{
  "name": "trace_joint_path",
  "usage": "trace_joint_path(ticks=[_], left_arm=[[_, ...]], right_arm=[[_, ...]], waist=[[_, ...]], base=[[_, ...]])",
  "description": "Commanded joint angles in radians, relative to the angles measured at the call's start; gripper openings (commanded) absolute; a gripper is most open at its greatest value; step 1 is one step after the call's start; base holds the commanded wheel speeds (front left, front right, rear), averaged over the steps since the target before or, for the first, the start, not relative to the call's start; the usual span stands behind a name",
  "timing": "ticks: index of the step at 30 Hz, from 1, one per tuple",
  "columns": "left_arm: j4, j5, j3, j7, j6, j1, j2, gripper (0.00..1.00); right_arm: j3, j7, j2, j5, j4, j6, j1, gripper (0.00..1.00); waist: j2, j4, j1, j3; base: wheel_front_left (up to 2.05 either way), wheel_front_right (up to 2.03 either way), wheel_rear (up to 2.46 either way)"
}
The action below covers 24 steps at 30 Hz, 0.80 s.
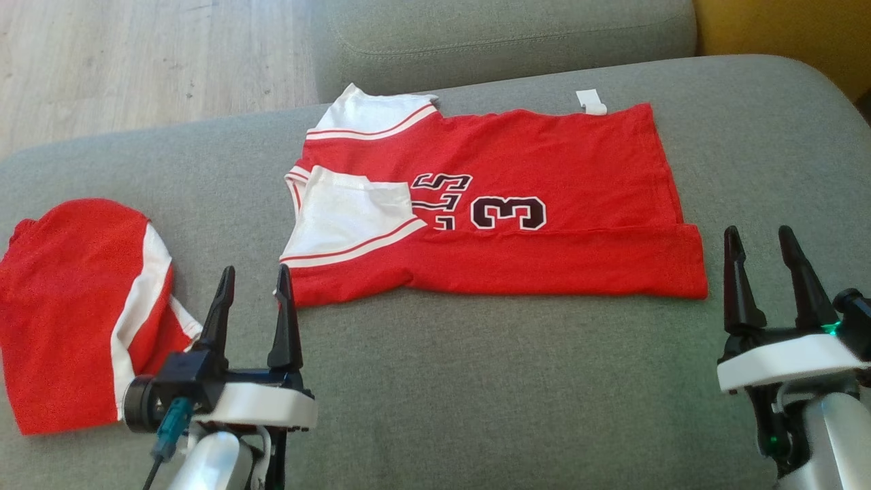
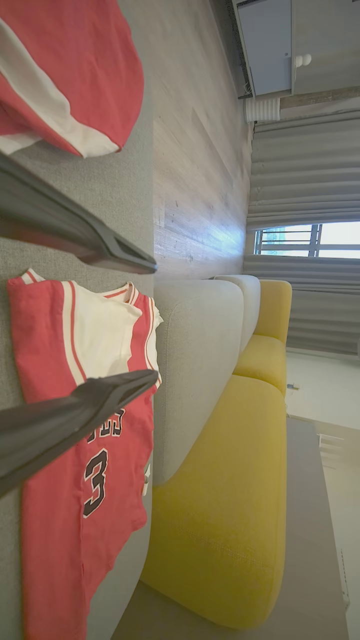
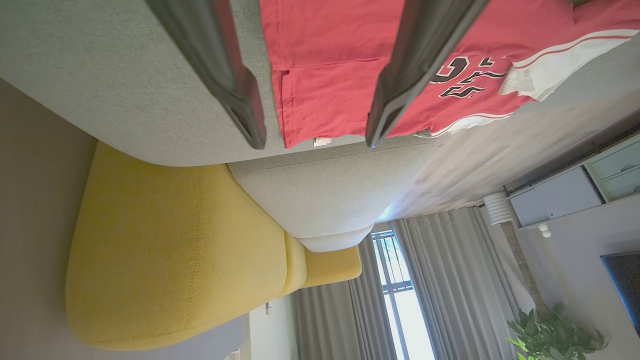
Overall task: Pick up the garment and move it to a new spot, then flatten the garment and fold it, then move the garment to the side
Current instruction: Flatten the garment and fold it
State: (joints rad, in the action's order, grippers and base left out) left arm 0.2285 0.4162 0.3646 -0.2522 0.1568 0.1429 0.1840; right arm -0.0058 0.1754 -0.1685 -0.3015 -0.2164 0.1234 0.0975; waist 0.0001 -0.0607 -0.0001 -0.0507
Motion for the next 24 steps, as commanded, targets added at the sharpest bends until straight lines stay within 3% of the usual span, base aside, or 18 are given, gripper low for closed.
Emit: trace_joint_path(ticks=[1, 13, 20, 24], left_arm=[[-0.018, -0.016, -0.047, -0.009, -0.007, 0.036, 0.001, 1.00], [0.118, -0.061, -0.039, 0.005, -0.021, 0.089, -0.015, 1.00], [0.247, -0.081, -0.004, 0.087, -0.021, 0.179, -0.017, 1.00], [0.339, -0.104, 0.004, 0.149, 0.007, 0.239, -0.005, 1.00]], right_arm=[[0.013, -0.005, -0.001, 0.011, 0.043, 0.007, 0.009, 1.00], [0.001, -0.012, 0.017, 0.028, 0.088, 0.007, 0.014, 1.00], [0.009, -0.017, 0.022, 0.033, 0.106, 0.007, 0.025, 1.00], [0.019, -0.020, 0.025, 0.035, 0.114, 0.007, 0.037, 1.00]], waist=[[-0.0001, -0.001, 0.0001, -0.001], [-0.0001, -0.010, 0.0001, -0.046], [-0.0001, -0.025, 0.0001, -0.087], [-0.0001, -0.043, 0.0001, -0.114]], base=[[0.00, 0.00, 0.00], [0.00, 0.00, 0.00], [0.00, 0.00, 0.00], [0.00, 0.00, 0.00]])
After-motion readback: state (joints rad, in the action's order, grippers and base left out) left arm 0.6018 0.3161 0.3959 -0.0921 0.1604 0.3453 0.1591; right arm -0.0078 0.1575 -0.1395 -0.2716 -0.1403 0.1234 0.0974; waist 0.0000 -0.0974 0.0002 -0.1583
